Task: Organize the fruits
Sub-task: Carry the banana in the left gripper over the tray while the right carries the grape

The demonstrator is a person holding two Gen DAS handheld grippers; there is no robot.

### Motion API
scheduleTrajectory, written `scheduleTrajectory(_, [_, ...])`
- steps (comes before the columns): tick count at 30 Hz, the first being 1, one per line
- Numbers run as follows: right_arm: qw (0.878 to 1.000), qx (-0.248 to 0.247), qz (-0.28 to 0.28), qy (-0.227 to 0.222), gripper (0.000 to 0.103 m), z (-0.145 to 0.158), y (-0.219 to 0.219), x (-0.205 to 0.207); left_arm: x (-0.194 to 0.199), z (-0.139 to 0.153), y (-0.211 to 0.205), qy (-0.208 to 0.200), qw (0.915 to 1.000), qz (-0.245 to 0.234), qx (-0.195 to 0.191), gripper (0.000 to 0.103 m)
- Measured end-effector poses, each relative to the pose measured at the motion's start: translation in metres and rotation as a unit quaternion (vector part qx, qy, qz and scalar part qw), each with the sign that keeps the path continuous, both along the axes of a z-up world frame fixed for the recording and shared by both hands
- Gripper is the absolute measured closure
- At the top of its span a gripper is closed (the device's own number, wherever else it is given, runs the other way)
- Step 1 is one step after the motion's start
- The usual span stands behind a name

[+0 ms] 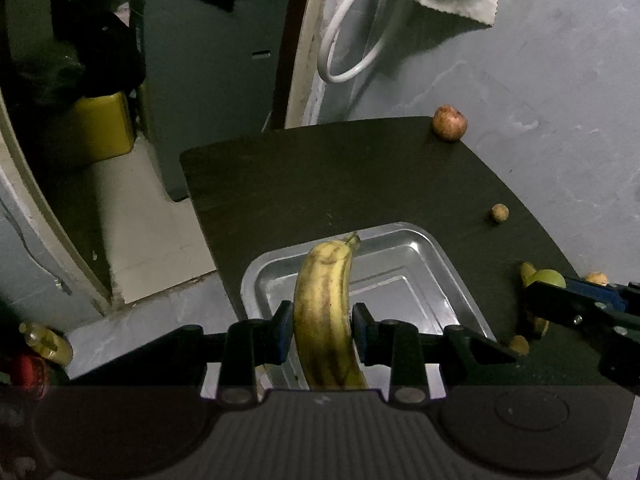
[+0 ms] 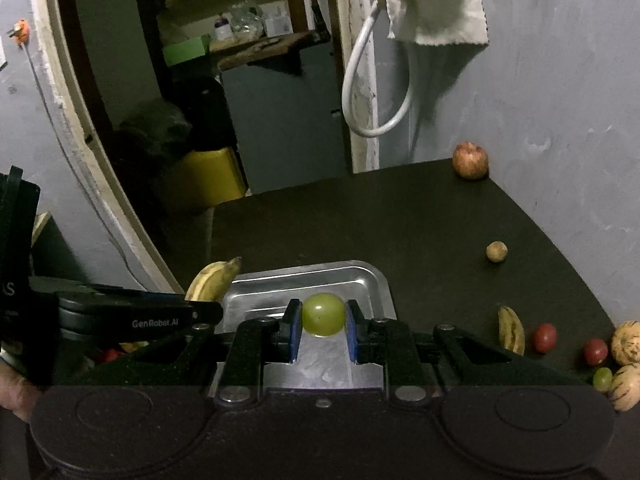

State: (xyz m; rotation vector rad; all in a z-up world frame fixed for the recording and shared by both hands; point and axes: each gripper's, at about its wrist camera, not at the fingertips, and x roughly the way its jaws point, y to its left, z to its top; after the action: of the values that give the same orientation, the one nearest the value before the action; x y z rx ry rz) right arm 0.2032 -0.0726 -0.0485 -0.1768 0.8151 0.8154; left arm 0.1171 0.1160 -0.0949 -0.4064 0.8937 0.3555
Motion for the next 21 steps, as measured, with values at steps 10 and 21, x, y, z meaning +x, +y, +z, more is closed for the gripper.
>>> scheduleTrajectory(10, [1.000,-0.016,-0.013,0.016,0.079,-0.020,0.013,0.018,0.016,-0.015,0.008,0.011,0.9998,-0.015,-0.003,0.070])
scheduleTrajectory(21, [0.998,-0.049,0.006,0.043,0.079,-0.062,0.030,0.028,0.024,-0.034,0.010,0.027,0.9994,-0.019,-0.008,0.069])
